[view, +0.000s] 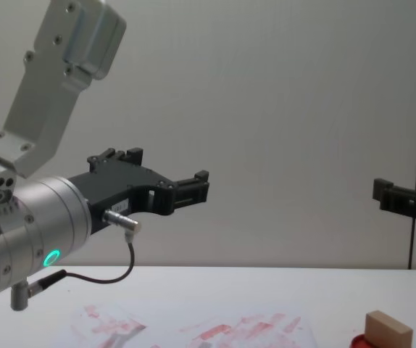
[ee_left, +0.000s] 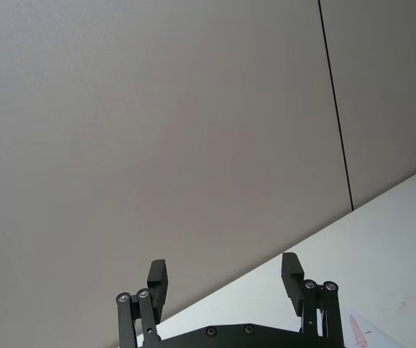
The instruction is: Use the one hand to pick up the stamp and affix it onto the A4 paper.
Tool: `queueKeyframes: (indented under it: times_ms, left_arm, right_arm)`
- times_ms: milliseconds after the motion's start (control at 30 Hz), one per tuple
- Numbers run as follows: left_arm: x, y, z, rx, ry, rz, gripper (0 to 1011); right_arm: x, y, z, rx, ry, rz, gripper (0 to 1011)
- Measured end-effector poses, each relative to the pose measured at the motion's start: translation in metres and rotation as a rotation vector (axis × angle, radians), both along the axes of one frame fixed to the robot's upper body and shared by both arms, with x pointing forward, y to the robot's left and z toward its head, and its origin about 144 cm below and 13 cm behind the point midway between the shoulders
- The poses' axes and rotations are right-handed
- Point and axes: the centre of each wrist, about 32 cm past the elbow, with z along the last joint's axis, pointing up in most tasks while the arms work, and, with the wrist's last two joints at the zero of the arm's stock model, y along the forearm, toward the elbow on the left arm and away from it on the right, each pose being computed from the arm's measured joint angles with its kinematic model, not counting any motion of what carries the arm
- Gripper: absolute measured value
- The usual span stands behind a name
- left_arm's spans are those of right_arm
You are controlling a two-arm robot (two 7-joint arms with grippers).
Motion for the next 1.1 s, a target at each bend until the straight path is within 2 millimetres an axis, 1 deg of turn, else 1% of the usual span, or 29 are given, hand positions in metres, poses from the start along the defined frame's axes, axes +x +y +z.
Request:
queueKeyframes:
  times_ms: [767, 1100]
  left_arm:
    - [0.0, 0.0, 0.0, 0.0, 0.0, 0.0, 1002]
    - [0.0, 0.0, 0.0, 0.0, 0.0, 0.0, 1003]
  right_arm:
    - [0.0002, -0.0001, -0.0001, -0.001, 0.001, 0.001, 1001]
    - [0.0028, -0.0039, -0.0059, -0.026, 0.039, 0.03, 1001]
